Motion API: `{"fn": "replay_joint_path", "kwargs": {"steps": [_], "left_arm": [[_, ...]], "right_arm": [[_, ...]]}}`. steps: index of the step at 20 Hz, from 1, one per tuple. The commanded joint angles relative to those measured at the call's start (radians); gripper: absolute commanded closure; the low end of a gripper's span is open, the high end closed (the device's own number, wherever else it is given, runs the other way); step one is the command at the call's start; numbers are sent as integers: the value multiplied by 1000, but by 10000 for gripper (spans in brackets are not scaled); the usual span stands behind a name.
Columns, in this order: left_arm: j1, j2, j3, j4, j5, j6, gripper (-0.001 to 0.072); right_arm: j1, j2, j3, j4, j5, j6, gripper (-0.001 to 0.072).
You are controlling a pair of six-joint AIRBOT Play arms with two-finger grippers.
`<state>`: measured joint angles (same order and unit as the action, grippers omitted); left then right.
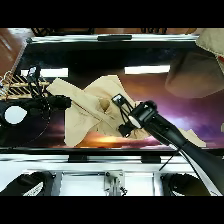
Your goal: Fold the shirts.
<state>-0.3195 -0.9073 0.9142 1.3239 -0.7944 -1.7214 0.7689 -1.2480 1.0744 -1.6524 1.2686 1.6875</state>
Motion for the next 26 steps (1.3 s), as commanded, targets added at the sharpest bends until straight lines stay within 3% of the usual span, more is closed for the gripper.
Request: {"fn": "replay_joint_path", "kwargs": {"steps": [1,3,6,10,11,12,13,14,18,21,24,26], "left_arm": [[3,-2,-1,5,-20,7,661],[3,-10,-1,4,-18,6,662],[3,-28,-1,-2,-18,6,661],[2,-32,-1,-6,-18,6,662],[2,-32,-1,-6,-18,7,661],[2,-32,-1,-6,-18,7,662],[2,-32,-1,-6,-18,7,661],[2,-32,-1,-6,-18,7,661],[0,-12,0,-50,-10,9,663],[-43,77,47,-52,10,107,663],[-105,209,199,-52,53,139,663],[-125,300,302,-52,184,138,662]], "right_arm": [[32,-27,-35,126,-31,27,63],[72,-18,-35,95,-63,28,63],[101,-56,-35,-68,-149,50,63],[98,-130,-35,-285,-174,285,65],[98,-140,-35,-283,-173,315,119],[99,-141,-35,-273,-173,326,317],[100,-136,-35,-264,-173,325,581],[101,-124,-30,-261,-170,328,632],[101,25,60,-299,-233,265,632],[98,195,214,-378,-258,219,638],[98,339,392,-388,-285,256,637],[98,408,478,-388,-323,314,637]]}}
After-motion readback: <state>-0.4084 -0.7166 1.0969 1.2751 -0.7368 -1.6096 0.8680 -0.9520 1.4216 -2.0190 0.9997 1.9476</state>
